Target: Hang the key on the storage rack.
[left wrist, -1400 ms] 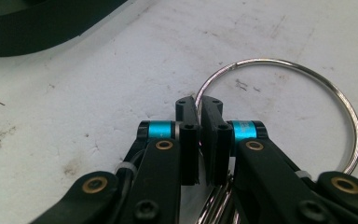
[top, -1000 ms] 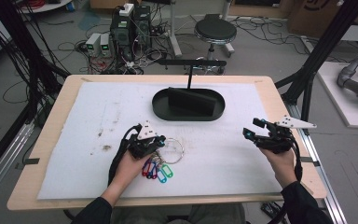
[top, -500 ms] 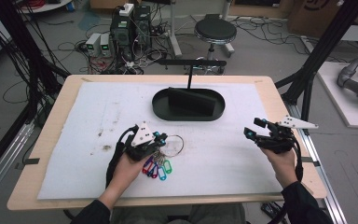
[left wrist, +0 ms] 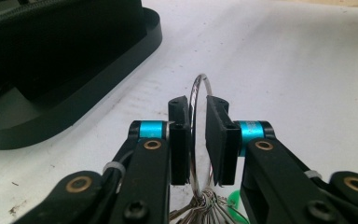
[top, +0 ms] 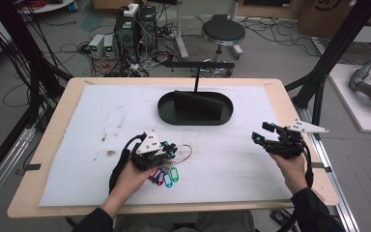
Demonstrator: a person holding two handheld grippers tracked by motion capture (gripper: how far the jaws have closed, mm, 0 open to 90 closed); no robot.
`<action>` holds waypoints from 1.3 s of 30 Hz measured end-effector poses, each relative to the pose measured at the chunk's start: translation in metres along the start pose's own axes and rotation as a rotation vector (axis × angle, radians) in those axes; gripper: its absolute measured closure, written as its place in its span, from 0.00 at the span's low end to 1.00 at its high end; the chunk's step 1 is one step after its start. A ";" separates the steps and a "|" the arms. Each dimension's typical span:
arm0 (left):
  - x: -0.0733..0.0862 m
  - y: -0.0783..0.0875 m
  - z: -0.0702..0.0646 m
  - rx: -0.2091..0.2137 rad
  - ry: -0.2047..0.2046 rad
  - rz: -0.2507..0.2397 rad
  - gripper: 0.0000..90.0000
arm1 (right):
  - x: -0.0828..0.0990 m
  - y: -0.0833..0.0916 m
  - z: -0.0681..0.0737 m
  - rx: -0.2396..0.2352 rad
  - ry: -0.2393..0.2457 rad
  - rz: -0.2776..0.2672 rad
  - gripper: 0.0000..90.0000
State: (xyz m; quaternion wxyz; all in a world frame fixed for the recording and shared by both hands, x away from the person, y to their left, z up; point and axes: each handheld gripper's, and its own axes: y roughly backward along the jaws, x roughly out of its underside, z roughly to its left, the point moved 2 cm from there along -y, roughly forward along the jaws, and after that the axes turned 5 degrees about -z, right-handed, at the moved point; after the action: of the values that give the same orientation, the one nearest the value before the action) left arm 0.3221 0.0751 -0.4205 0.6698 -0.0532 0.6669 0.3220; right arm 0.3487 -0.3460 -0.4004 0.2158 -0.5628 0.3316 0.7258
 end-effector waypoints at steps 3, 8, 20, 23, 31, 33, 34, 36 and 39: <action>0.002 -0.001 0.001 0.011 0.005 0.020 0.89 | 0.000 0.000 0.000 0.000 0.000 0.001 0.31; 0.001 0.000 0.001 0.014 0.007 0.011 0.94 | 0.000 0.001 -0.001 0.002 0.000 -0.002 0.31; -0.001 0.003 0.004 0.034 0.022 -0.020 0.96 | 0.001 0.001 -0.002 0.002 0.001 -0.001 0.31; -0.004 0.006 0.004 0.032 0.023 -0.037 0.96 | 0.001 0.000 -0.002 0.003 -0.001 -0.002 0.32; -0.014 0.014 0.009 0.012 0.013 -0.080 0.96 | 0.001 0.000 -0.002 0.005 -0.004 -0.001 0.32; -0.017 0.016 0.010 0.005 0.010 -0.088 0.96 | 0.000 0.000 -0.003 0.007 -0.004 -0.005 0.32; -0.019 0.018 0.011 0.003 0.006 -0.093 0.96 | 0.000 0.000 -0.003 0.006 -0.004 -0.005 0.32; -0.023 0.020 0.012 -0.005 0.005 -0.107 0.96 | 0.000 0.000 -0.004 0.010 -0.006 -0.005 0.32; -0.030 0.024 0.015 -0.016 -0.002 -0.124 0.96 | 0.000 0.000 -0.005 0.010 -0.008 -0.008 0.32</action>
State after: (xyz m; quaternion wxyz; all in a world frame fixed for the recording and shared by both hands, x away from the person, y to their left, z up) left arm 0.3257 0.0905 -0.3824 0.6886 -0.0994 0.6593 0.2852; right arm 0.3518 -0.3493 -0.4014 0.2228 -0.5601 0.3325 0.7254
